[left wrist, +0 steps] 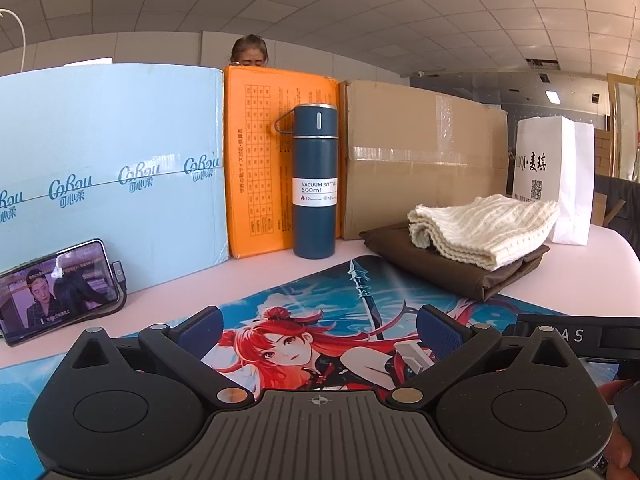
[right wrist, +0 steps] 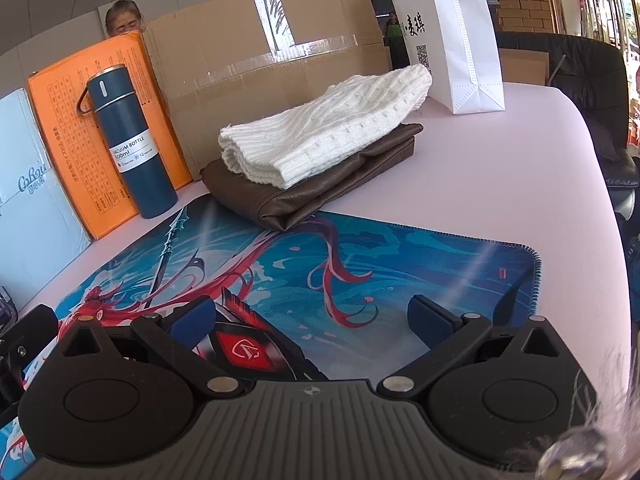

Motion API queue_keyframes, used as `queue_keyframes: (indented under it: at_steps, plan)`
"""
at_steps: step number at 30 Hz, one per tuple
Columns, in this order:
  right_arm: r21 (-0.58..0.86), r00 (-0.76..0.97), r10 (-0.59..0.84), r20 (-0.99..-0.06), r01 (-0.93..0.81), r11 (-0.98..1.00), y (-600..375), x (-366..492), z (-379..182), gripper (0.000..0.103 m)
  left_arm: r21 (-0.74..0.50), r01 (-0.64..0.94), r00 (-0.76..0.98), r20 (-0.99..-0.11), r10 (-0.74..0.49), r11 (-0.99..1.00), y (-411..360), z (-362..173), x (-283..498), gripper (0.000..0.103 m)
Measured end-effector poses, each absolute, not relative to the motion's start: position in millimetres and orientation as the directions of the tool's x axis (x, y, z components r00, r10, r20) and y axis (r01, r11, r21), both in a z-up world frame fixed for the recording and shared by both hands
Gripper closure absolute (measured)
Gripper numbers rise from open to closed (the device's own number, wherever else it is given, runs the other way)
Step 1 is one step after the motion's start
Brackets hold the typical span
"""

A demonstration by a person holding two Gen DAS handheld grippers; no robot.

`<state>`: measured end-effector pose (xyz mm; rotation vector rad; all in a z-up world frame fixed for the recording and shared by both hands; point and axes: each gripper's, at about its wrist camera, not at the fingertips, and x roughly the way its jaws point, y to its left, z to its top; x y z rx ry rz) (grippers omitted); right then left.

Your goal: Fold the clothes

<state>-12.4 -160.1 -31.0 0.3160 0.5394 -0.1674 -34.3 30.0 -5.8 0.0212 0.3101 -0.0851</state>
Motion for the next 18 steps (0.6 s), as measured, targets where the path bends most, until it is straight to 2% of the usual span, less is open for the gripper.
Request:
queue_keyframes:
  at_steps: [18]
  plan:
    - [0.261,0.849,-0.068,-0.525,0.236,0.936,-161.8,-12.5,-31.4,0.0,0.021,0.094,0.95,-0.302,-0.084,0.995,27.7,-5.3,-35.1,0.0]
